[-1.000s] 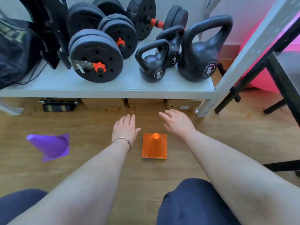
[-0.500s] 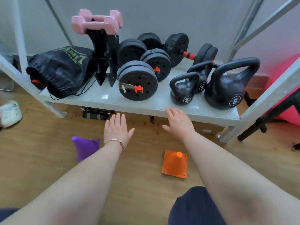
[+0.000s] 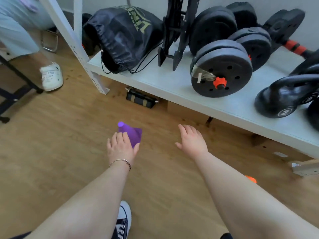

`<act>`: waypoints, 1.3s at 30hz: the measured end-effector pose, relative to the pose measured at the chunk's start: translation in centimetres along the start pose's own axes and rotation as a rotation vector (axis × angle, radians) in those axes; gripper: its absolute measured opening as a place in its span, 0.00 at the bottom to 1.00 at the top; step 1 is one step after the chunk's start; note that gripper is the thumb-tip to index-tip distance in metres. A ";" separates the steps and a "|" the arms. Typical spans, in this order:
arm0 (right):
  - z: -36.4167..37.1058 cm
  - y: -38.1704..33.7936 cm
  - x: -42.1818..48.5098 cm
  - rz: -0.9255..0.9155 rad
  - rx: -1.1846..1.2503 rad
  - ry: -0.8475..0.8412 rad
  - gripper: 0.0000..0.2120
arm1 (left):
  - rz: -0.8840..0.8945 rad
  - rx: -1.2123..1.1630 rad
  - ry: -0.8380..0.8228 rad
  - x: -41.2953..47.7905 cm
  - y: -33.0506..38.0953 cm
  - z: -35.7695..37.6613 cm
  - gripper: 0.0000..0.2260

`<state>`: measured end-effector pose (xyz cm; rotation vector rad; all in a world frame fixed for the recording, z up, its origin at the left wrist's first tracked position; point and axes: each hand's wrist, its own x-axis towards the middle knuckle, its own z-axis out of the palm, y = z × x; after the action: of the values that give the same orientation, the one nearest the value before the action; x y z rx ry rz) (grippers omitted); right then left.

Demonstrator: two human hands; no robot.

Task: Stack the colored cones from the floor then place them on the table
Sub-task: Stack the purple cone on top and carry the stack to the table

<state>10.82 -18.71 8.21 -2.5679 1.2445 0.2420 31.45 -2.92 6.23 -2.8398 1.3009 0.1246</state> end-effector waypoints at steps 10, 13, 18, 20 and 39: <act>5.9 -9.5 9.3 -0.176 -0.001 -0.090 0.36 | -0.092 0.019 -0.112 7.7 -9.2 6.2 0.38; 7.6 -11.2 11.7 -0.185 -0.004 -0.158 0.36 | -0.106 0.041 -0.160 9.9 -10.6 7.5 0.35; 10.3 -13.2 14.8 -0.183 0.081 -0.281 0.34 | 0.027 0.070 -0.331 12.0 -11.3 9.2 0.29; 11.6 -13.7 15.4 -0.157 0.133 -0.345 0.36 | 0.021 0.003 -0.386 11.7 -10.9 10.2 0.28; 12.3 -6.6 6.2 0.046 0.647 -0.412 0.38 | -0.167 -0.754 -0.497 2.0 -1.5 10.4 0.24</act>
<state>19.47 -15.52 -3.94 -1.8269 1.0128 0.2993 33.22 -3.01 -4.33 -3.0920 1.0425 1.4871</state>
